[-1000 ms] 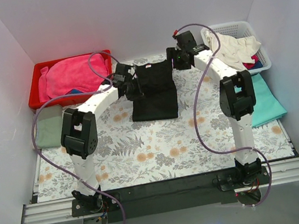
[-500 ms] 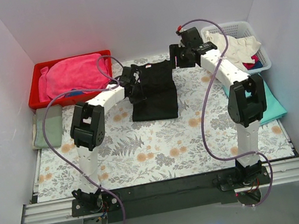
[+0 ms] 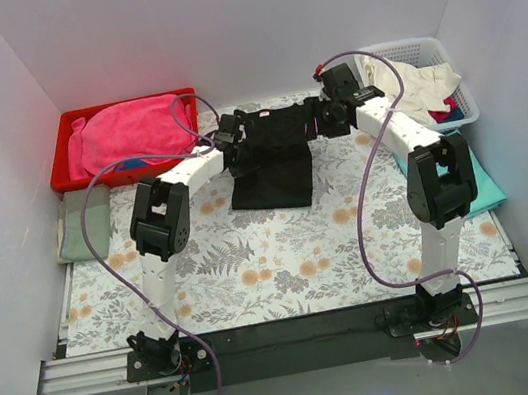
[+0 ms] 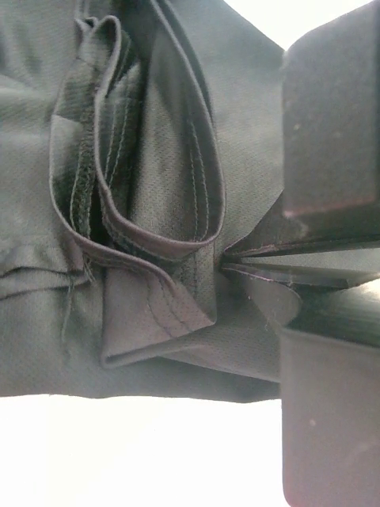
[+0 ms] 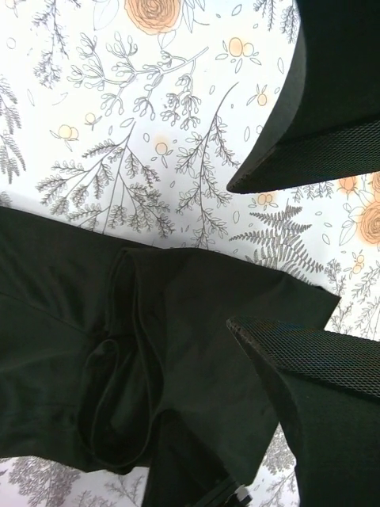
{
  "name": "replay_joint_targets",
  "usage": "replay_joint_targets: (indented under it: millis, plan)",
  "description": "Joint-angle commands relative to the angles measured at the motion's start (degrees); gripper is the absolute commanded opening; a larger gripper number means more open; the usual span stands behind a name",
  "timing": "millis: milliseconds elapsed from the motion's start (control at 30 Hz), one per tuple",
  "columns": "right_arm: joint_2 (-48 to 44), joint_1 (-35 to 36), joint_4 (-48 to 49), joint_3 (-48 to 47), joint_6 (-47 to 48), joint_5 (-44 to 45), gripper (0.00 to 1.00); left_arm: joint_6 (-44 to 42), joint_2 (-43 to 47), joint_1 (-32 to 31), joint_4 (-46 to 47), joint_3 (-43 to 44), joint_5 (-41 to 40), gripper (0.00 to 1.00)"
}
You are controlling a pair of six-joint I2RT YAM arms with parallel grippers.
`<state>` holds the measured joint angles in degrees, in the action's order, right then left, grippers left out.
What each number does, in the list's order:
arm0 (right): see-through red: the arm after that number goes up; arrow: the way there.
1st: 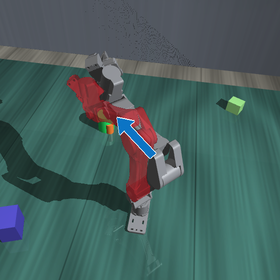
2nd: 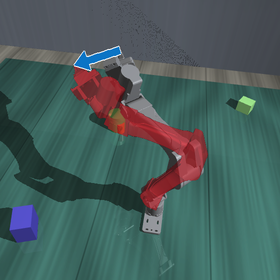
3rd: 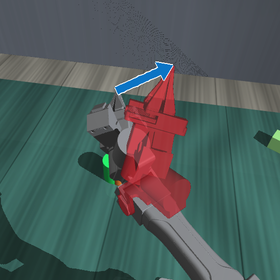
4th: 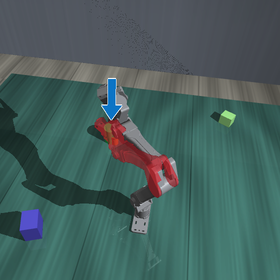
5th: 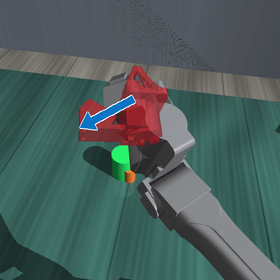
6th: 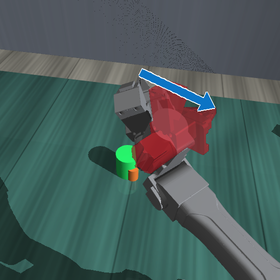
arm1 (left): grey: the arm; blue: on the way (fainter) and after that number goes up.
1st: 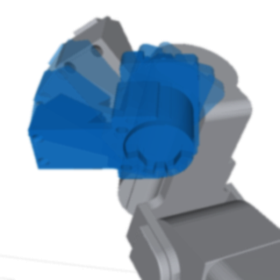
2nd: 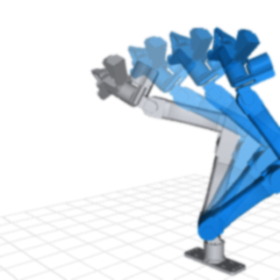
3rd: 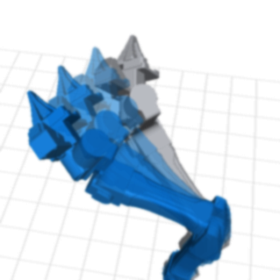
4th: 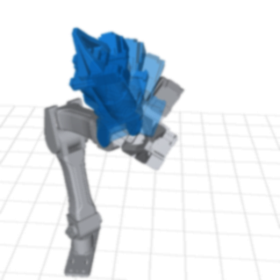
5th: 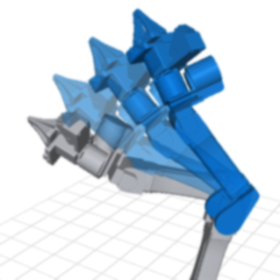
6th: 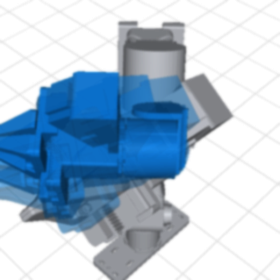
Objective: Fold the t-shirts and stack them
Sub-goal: Grab one side of the 2/3 rectangular tshirt with both arms
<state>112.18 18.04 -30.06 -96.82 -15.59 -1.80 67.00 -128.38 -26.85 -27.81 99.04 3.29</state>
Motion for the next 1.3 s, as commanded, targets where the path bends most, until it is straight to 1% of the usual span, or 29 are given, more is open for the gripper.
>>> replay_joint_targets:
  millis: [0, 233, 367, 500, 700, 800, 867, 933, 967, 1000, 1033, 1067, 1133, 1167, 1200, 1267]
  plan:
    - [-3.81, 0.15, 0.45, 2.5, 0.92, -0.3, 0.68, 0.94, -0.56, -0.04, 1.8, 2.99, -5.66, 0.06]
    - [-5.74, 0.15, 0.53, 6.46, 1.0, -0.66, 0.68, 1.03, -3.1, -0.04, 2.59, 8.96, -8.21, 0.06]
    - [-6.8, 0.15, 0.53, 8.13, 0.92, -0.66, 0.67, 0.59, -6.52, -0.04, 2.68, 14.75, -9.18, 0.06]
    - [-7.59, 0.15, 0.53, 9.45, 1.01, -0.66, 0.67, 0.59, -8.73, -0.13, 4.25, 18.02, -9.79, 0.06]
    - [-9.26, 0.15, 0.45, 12.96, 0.39, -2.23, 0.67, -0.38, -6.45, -0.04, 8.03, 18.11, -15.15, 0.07]
    - [-10.22, 0.33, 1.14, 15.94, -0.57, -4.86, 0.68, -2.14, -4.17, 0.04, 6.64, 18.02, -15.16, 0.09]
    - [-11.45, 0.85, 2.02, 17.97, -1.19, -6.36, 0.67, -2.4, -2.07, 0.04, 4.53, 16.8, -13.85, 0.12]
    - [-12.33, 1.29, 3.6, 21.13, -1.63, -8.04, 0.67, -2.58, -0.48, 0.13, 0.32, 15.4, -12.26, 0.13]
    - [-13.12, 1.55, 4.31, 22.1, -1.89, -8.82, 0.67, -2.49, 1.53, 0.13, -0.91, 12.69, -11.38, 0.13]
    - [-13.48, 1.82, 5.79, 23.15, -2.16, -10.4, 0.67, -2.23, 2.68, 0.31, -2.49, 10.84, -8.77, 0.14]
    - [-13.91, 1.99, 6.5, 25.25, -2.33, -11.2, 0.67, -2.14, 3.91, 0.4, -2.68, 8.73, -7.0, 0.14]
    - [-14.01, 2.17, 7.29, 26.06, -2.51, -11.99, 0.67, -1.97, 5.49, 0.48, -2.77, 3.58, -5.5, 0.14]
    - [-14.18, 2.43, 9.31, 28.51, -2.68, -14.0, 0.67, -1.18, 10.23, 0.48, -1.2, -1.72, -0.77, 0.15]
    - [-14.27, 2.44, 10.11, 29.31, -3.03, -14.54, 0.67, -0.91, 11.9, 0.57, -0.32, -6.1, 0.39, 0.16]
    - [-14.27, 2.52, 11.77, 30.01, -3.3, -15.68, 0.67, -0.65, 14.97, 0.92, 1.17, -8.32, 2.4, 0.18]
    - [-14.27, 2.52, 13.44, 31.85, -3.83, -16.39, 0.67, 0.32, 17.53, 1.45, 2.49, -11.67, 3.83, 0.2]
